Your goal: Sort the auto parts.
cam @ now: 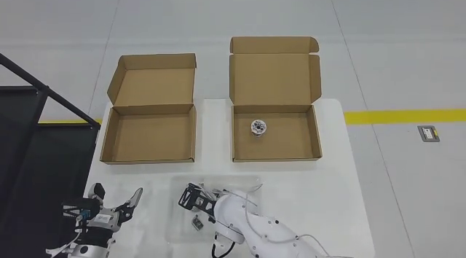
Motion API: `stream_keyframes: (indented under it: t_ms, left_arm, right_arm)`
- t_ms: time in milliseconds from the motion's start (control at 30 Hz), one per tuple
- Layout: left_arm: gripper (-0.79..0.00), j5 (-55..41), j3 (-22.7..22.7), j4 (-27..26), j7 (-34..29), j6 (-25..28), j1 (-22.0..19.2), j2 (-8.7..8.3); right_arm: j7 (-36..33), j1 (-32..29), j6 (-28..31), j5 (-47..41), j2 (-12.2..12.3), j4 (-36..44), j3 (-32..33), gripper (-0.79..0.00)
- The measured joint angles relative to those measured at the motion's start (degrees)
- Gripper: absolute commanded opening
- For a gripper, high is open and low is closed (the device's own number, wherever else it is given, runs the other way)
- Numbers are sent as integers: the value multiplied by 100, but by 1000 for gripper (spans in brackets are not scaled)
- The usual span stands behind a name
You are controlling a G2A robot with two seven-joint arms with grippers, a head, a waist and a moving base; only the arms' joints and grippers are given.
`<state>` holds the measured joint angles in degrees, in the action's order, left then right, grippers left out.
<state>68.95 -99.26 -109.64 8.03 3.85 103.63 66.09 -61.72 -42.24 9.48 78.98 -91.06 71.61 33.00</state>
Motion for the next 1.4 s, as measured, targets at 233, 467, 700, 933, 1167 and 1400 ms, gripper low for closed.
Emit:
stream_keyframes:
  t_ms: [233,467,700,933,1167,1400]
  left_arm:
    - [0,0,0,0,0,0,0,0]
    - [0,0,0,0,0,0,0,0]
    - [0,0,0,0,0,0,0,0]
    - [0,0,0,0,0,0,0,0]
    - [0,0,0,0,0,0,0,0]
    - [0,0,0,0,0,0,0,0]
  right_arm:
    - [-116,84,-161,-51,-123,-400,7,-431]
    - [-104,160,-143,-81,-241,-631,-23,-440]
    - [-191,244,-114,-140,-350,-864,-27,-579]
    - [-208,314,-2,-237,-405,-1080,86,-785]
    - [202,164,391,-59,-253,-353,463,-785]
    - [83,-569,1120,897,162,2047,1147,-785]
